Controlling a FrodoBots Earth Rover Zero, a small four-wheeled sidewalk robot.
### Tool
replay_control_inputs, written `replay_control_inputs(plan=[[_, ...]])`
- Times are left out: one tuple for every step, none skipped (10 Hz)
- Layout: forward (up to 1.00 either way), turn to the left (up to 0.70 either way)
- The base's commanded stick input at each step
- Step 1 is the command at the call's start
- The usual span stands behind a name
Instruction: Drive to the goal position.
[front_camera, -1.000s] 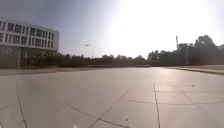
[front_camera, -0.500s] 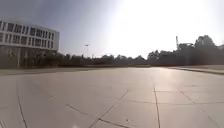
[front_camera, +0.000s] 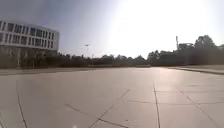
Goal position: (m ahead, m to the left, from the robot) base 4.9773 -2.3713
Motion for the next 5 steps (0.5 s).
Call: replay_control_inputs(plan=[[0.06,0.00],[0.07,0.00],[0.07,0.00],[0.07,0.00],[0.07,0.00]])
